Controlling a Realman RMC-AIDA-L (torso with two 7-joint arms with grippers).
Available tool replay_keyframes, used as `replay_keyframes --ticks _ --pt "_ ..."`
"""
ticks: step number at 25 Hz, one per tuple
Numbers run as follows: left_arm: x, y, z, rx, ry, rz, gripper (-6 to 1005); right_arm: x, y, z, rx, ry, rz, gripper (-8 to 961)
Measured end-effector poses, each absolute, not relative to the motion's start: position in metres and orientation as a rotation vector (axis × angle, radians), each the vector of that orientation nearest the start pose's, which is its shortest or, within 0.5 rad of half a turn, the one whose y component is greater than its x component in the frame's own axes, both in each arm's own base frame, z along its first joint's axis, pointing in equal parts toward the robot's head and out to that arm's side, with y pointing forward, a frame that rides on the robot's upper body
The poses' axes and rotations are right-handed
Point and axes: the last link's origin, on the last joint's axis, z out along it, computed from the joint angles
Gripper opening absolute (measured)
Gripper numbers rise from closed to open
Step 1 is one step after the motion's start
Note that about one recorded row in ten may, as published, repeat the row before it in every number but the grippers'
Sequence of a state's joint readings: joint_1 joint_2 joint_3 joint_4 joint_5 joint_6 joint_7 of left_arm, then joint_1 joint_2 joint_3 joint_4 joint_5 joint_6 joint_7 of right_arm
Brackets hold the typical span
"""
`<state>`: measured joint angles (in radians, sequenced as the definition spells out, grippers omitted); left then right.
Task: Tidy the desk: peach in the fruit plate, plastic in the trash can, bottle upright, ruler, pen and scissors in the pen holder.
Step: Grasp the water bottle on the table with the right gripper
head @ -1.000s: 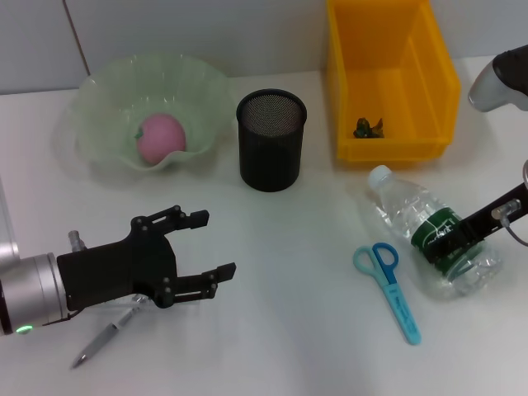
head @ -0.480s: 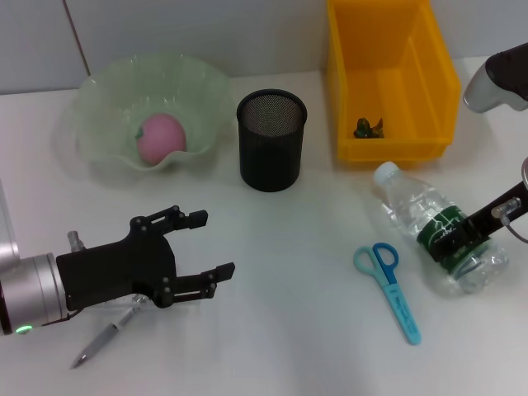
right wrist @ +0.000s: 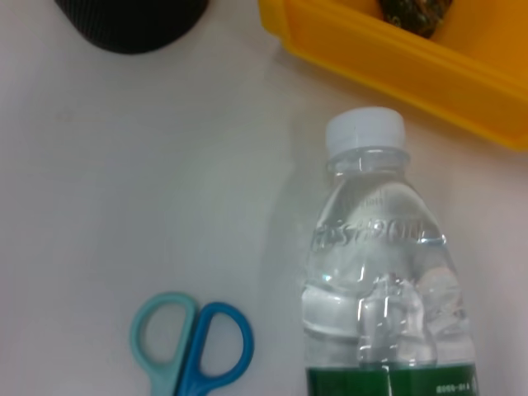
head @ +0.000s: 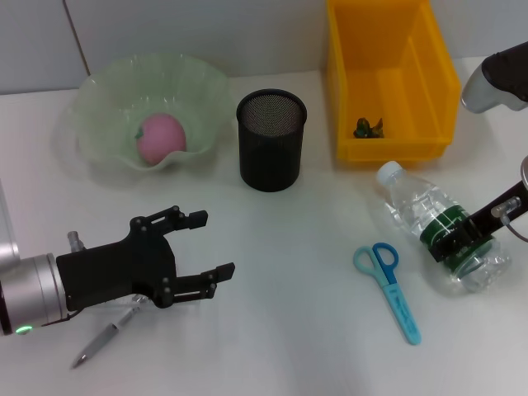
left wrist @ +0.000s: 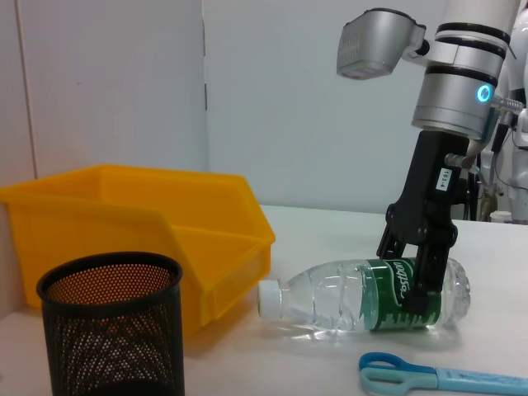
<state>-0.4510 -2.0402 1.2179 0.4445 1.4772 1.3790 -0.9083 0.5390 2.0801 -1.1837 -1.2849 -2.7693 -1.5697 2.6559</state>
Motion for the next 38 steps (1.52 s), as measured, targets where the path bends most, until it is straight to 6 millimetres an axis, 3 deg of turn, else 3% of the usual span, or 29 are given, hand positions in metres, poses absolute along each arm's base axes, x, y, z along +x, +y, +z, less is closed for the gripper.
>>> replay_keyframes --ticks 38 --pt "-0.2690 0.3000 -0.0522 -2.735 -0.237 -0.731 849 0.2561 0.3518 0.0272 -2.220 1.315 -0.612 785"
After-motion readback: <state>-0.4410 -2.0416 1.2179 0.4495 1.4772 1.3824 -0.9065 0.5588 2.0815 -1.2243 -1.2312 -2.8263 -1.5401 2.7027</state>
